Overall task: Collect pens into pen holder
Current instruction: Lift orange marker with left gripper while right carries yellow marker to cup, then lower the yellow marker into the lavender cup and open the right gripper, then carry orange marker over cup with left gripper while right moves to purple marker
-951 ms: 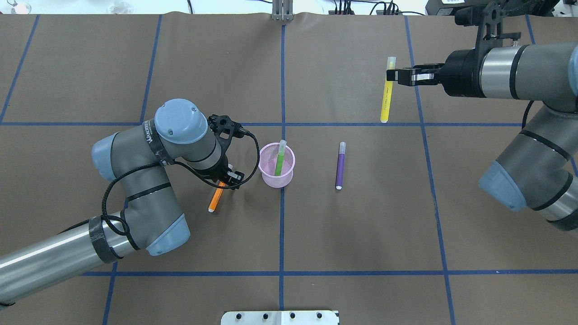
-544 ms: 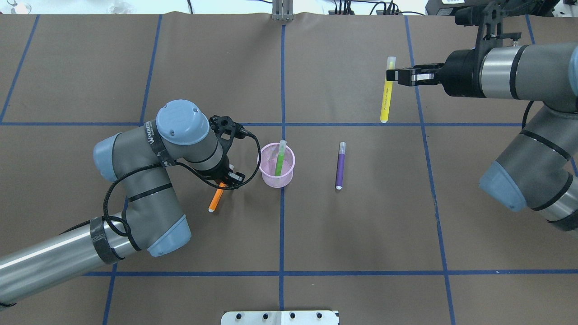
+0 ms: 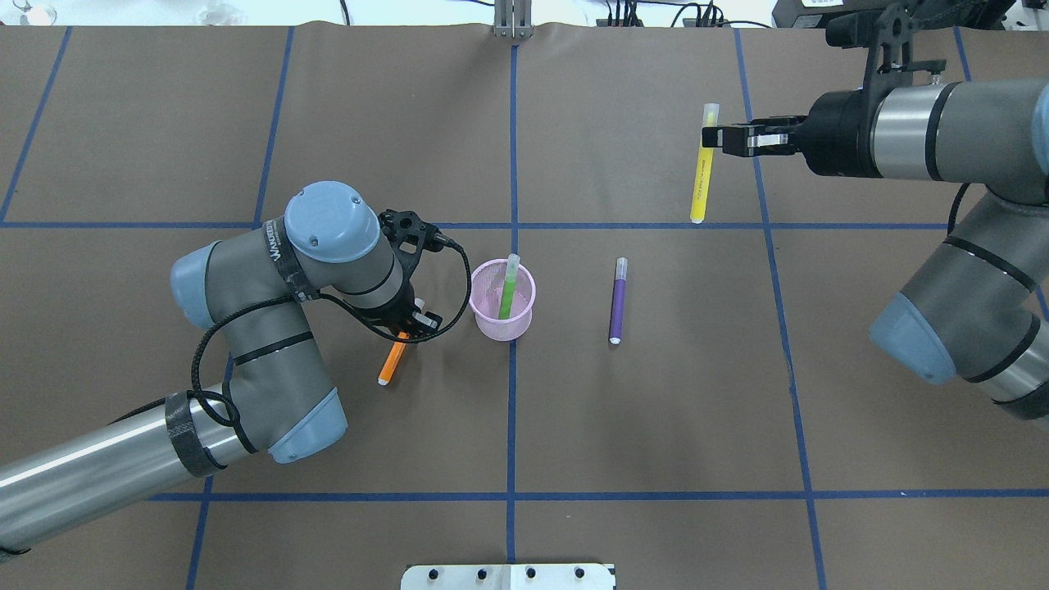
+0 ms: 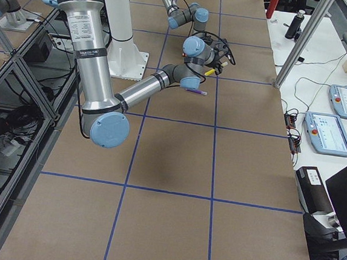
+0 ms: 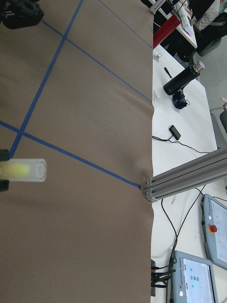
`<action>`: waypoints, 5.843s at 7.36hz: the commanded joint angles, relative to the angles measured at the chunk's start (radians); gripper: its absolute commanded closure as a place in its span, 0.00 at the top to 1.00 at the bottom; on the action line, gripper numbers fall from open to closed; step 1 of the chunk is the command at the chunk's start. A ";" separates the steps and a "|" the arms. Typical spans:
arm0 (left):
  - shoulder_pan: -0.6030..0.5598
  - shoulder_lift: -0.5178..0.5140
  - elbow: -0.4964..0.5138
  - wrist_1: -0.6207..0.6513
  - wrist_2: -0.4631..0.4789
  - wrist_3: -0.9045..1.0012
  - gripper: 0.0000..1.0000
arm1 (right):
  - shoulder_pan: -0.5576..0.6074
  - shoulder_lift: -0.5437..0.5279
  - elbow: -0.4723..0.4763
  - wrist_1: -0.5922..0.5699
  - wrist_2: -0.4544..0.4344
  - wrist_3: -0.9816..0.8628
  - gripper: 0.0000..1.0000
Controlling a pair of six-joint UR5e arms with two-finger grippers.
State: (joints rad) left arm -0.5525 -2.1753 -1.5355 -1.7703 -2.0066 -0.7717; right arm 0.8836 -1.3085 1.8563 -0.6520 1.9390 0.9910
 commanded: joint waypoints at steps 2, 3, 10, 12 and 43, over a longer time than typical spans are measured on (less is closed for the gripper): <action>-0.003 0.002 -0.006 0.006 0.000 -0.009 0.00 | 0.000 0.001 -0.002 0.000 0.000 0.000 0.00; -0.010 0.002 -0.020 0.006 0.000 -0.035 0.00 | 0.000 0.003 0.001 0.000 0.000 0.000 0.00; -0.276 0.025 -0.095 0.003 -0.187 0.075 0.00 | -0.290 0.190 -0.006 -0.015 -0.440 0.061 0.00; -0.297 0.026 -0.095 0.005 -0.201 0.091 0.00 | -0.412 0.221 -0.020 -0.034 -0.625 0.045 0.00; 0.086 0.014 -0.246 -0.356 0.771 -0.406 0.00 | -0.118 0.264 -0.230 -0.775 0.190 0.307 0.99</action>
State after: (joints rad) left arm -0.4742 -2.1572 -1.8230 -2.1106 -1.2607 -1.1792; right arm 0.7781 -1.0552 1.6605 -1.4274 2.1294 1.2956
